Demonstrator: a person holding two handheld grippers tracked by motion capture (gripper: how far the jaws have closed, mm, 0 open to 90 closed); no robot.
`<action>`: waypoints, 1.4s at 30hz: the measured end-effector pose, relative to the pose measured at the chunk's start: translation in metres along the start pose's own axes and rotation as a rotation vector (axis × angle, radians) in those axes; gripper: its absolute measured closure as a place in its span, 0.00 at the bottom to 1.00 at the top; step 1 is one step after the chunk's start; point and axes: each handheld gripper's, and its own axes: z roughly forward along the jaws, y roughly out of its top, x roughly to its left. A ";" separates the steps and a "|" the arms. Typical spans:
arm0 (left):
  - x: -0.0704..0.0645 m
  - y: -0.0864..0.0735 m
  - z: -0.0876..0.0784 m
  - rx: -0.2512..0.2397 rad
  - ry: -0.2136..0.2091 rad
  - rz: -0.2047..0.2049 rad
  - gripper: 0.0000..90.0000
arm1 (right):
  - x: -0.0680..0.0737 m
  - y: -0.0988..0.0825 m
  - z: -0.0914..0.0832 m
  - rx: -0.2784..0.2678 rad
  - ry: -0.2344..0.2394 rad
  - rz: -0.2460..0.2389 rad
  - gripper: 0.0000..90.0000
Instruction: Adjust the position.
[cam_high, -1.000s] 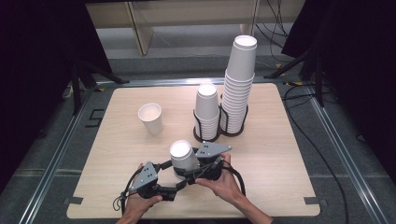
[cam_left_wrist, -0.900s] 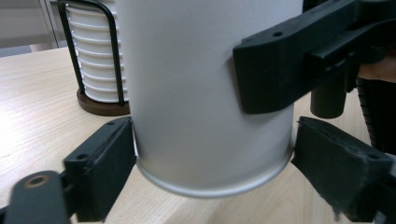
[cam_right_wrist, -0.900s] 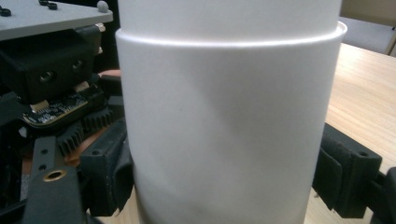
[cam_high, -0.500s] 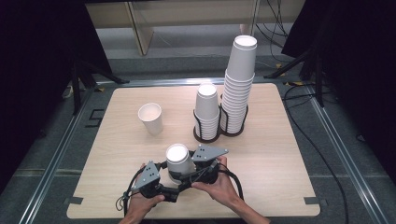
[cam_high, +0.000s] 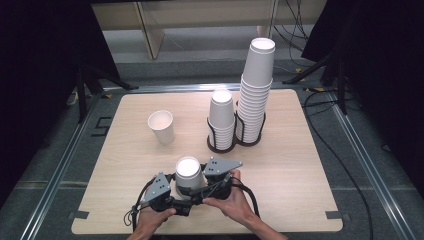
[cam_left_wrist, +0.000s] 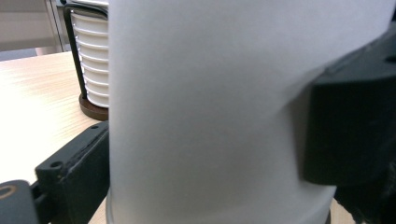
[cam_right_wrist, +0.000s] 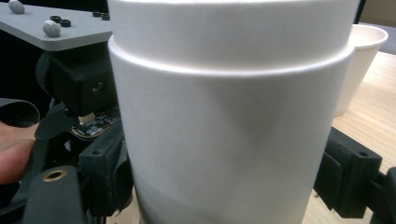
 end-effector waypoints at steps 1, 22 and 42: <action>0.000 0.000 0.000 0.001 0.000 0.000 0.05 | 0.000 0.000 0.000 0.005 -0.001 0.007 0.21; -0.001 0.001 -0.001 0.084 0.005 0.116 0.16 | -0.006 0.014 -0.013 -0.006 0.003 0.017 0.18; -0.011 0.003 -0.002 0.324 -0.016 0.327 0.18 | -0.016 0.021 -0.041 0.192 0.105 -0.007 0.18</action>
